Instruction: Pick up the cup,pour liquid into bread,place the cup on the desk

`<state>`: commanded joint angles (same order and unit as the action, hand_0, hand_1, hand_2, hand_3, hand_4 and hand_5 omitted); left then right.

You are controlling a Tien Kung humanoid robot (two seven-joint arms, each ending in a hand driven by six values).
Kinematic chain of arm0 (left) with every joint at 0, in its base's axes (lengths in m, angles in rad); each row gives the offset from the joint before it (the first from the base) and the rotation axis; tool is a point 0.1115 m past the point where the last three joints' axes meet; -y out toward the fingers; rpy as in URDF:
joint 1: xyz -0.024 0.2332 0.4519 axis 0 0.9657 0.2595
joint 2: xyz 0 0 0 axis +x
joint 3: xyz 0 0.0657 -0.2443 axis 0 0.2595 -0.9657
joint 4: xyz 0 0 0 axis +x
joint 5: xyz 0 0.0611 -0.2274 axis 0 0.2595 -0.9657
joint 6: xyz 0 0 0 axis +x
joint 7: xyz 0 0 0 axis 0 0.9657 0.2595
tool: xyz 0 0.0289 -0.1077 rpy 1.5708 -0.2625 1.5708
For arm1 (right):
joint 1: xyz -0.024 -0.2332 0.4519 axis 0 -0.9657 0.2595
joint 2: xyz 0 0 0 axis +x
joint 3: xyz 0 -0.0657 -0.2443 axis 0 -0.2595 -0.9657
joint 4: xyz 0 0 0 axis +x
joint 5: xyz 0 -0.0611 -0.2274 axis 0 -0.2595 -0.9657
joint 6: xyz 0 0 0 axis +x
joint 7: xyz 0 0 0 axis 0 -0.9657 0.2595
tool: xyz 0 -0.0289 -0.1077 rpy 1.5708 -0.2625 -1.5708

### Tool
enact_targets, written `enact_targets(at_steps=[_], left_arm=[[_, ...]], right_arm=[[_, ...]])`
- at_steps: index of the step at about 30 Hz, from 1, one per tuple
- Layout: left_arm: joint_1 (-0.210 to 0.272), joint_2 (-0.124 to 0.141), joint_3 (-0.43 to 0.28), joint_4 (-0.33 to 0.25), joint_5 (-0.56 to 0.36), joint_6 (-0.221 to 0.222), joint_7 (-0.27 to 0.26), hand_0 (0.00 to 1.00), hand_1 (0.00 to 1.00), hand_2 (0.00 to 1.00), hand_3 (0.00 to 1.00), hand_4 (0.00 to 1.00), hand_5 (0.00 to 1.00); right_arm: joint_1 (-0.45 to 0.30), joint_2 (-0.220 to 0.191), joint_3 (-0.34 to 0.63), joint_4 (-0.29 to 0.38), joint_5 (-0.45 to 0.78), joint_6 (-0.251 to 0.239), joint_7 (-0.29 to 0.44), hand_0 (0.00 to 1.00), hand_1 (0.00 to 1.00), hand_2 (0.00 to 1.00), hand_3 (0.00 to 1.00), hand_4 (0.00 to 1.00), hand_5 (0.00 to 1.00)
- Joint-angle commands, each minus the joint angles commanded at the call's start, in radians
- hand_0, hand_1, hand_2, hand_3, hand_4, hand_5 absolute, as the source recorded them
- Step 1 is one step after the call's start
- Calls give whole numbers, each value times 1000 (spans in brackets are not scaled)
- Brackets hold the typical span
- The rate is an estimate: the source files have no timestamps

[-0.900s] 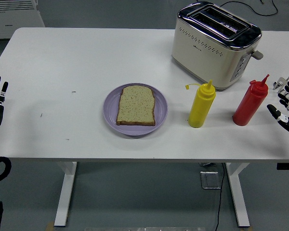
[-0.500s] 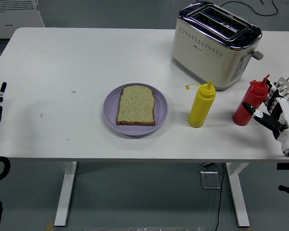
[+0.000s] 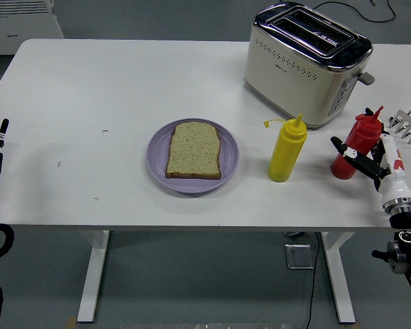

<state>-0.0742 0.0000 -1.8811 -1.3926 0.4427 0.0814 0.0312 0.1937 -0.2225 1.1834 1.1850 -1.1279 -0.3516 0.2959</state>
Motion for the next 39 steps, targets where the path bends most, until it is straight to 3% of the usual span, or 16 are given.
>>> enact_targets(at_steps=[3,4,9,10,15,16,21,22,27,28,39], left_arm=[[1,0,-1,0,0,0,0,782,737,729,686,573,997],[2,0,0,0,0,1,0,783,737,729,685,573,998],[4,0,1,1,-1,1,-1,783,737,729,685,573,998],[4,0,1,1,-1,1,-1,784,737,730,685,572,998],[5,0,3,1,-1,1,-1,784,737,730,685,572,998],[6,0,4,1,0,1,0,783,737,730,686,571,997],[7,0,5,1,0,1,0,783,737,730,686,571,997],[7,0,5,1,0,1,0,784,737,730,687,569,997],[9,0,5,1,0,2,-1,784,737,730,687,569,997],[9,0,5,1,0,2,-1,785,737,731,687,570,998],[10,0,3,1,-1,2,-1,786,739,731,687,570,998]], right_arm=[[8,5,-17,-3,29,-28,3,875,827,851,962,963,371],[11,6,-26,-3,42,-36,-1,763,720,692,843,962,370],[20,11,-58,-4,119,-70,18,763,720,692,843,962,370],[24,13,-65,-4,139,-75,27,585,565,507,603,931,327],[36,19,-82,-1,201,-97,53,585,565,507,603,931,327],[39,21,-85,-1,211,-105,58,402,378,364,394,912,297],[46,27,-94,-5,236,-126,62,402,378,364,394,912,297],[47,28,-97,-7,247,-137,65,253,240,274,297,932,335],[51,35,-104,-13,279,-163,73,253,240,274,297,932,335],[51,36,-105,-13,287,-164,74,161,150,230,248,907,297],[54,37,-103,1,332,-155,76,191,174,244,255,885,283]])
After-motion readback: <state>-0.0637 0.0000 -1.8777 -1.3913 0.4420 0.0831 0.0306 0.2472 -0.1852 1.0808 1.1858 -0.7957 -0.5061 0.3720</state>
